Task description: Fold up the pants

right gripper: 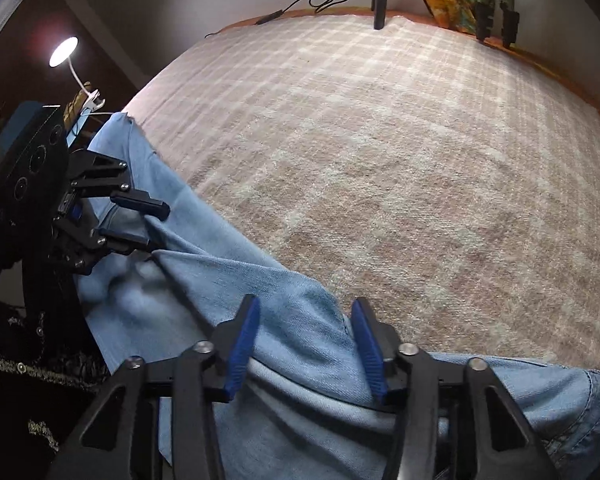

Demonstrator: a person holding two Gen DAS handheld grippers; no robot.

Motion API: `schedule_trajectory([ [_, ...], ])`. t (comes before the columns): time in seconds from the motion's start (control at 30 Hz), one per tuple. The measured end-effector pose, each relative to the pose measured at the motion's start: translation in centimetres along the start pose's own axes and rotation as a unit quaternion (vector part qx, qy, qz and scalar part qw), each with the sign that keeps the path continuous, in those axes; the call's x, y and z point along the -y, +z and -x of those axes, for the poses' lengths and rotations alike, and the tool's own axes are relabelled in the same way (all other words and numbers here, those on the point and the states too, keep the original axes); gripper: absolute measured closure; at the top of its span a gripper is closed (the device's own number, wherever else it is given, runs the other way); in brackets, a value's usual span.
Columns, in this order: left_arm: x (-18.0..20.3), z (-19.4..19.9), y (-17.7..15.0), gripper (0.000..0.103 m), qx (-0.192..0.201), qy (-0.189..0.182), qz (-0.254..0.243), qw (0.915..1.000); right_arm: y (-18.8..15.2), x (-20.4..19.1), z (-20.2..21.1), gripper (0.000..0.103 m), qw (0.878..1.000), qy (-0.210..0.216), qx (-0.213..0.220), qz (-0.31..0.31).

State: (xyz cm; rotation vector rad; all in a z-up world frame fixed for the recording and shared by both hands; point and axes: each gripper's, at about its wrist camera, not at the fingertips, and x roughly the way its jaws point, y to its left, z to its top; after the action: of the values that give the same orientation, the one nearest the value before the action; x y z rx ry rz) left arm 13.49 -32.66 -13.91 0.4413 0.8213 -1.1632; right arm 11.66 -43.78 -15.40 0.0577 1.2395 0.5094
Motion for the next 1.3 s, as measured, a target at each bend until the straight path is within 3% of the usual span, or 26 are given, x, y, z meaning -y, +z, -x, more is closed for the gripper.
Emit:
schedule_trajectory([
  [0.13,0.0,0.4,0.1,0.076,0.000,0.007,-0.002,1.0000,-0.2,-1.0,1.0,0.086,0.999,-0.038,0.021,0.017],
  [0.2,-0.4,1.3,0.3,0.072,0.007,0.023,0.001,0.9997,-0.1,-1.9,1.9,0.090,0.997,-0.061,0.036,0.032],
  [0.27,-1.0,2.8,0.3,0.053,0.025,0.039,0.013,0.9988,0.2,-2.5,2.9,0.094,0.994,-0.087,0.052,0.045],
  [0.4,-2.9,6.1,-0.4,0.051,0.057,0.060,0.047,0.9955,1.4,-2.5,5.0,0.095,0.982,-0.156,0.088,0.061],
  [0.5,-4.0,6.6,-1.4,0.051,0.047,0.069,0.062,0.9946,3.0,-1.8,5.5,0.097,0.975,-0.188,0.103,0.066],
  [0.67,-5.0,5.3,-3.1,0.051,0.019,0.067,0.088,0.9937,5.6,-0.6,1.2,0.099,0.963,-0.242,0.072,0.091],
  [0.83,-5.6,4.5,-4.0,0.051,0.009,0.054,0.106,0.9929,5.7,0.6,-2.1,0.099,0.961,-0.253,0.039,0.101],
  [1.0,-6.8,5.7,-4.4,0.051,0.028,0.054,0.155,0.9861,5.4,1.3,-1.9,0.096,0.964,-0.251,0.045,0.079],
  [1.13,-7.3,7.8,-5.2,0.051,0.050,0.057,0.183,0.9801,5.7,1.2,-1.5,0.077,0.958,-0.279,0.048,0.049],
  [1.27,-7.8,10.9,-6.9,0.051,0.069,0.069,0.217,0.9713,5.7,-0.2,-0.4,0.063,0.957,-0.278,0.073,0.034],
  [1.3,-8.0,11.5,-7.3,0.051,0.074,0.070,0.227,0.9685,5.7,-0.8,0.0,0.054,0.958,-0.273,0.081,0.033],
])
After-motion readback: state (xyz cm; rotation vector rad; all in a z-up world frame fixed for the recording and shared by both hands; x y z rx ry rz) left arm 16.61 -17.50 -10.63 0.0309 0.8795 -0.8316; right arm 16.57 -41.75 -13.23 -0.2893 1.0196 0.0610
